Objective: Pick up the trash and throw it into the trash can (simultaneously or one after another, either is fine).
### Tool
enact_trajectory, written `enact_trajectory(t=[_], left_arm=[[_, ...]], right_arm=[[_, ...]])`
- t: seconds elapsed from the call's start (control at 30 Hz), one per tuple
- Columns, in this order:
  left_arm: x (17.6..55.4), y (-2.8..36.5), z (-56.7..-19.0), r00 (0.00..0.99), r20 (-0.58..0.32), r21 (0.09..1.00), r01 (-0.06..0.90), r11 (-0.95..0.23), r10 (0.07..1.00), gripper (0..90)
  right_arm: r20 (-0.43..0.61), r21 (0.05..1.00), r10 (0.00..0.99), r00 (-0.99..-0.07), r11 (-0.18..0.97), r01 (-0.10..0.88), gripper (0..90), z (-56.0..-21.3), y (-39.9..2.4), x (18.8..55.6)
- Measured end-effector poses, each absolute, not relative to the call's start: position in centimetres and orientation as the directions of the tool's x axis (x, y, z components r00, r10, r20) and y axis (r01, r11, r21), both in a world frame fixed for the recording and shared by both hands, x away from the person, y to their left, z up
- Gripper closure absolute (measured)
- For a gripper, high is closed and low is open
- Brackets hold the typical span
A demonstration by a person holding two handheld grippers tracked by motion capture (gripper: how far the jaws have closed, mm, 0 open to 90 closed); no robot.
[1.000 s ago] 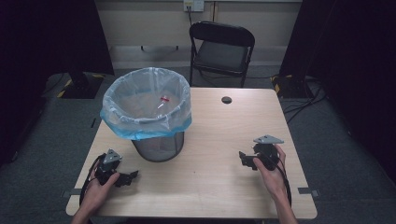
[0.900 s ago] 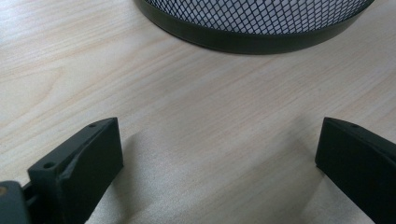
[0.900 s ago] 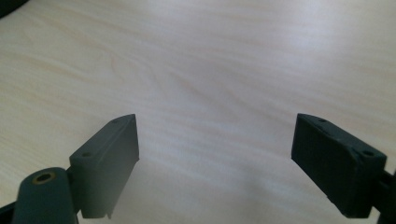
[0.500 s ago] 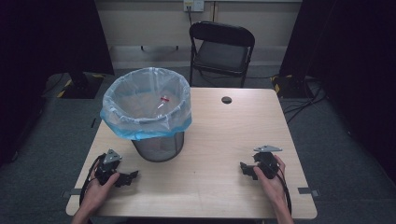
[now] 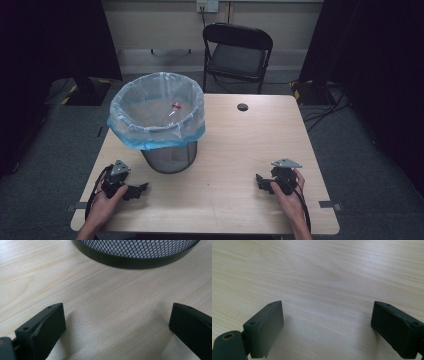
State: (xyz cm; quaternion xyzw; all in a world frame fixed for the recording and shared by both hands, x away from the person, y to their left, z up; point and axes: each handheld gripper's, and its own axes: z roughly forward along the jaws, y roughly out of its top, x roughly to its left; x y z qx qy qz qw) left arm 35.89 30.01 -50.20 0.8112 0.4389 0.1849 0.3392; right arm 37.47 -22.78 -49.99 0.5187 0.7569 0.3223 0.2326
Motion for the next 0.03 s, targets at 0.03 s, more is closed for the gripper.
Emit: enact_trajectory(t=[0.03], left_arm=[[35.89,30.01,-50.20,0.546,0.002,0.713,0.587,-0.384,0.838,0.2]], right_arm=[[-0.016,0.730,0.936,-0.352,0.251,0.636,10.2,-49.99,-22.76,37.46]])
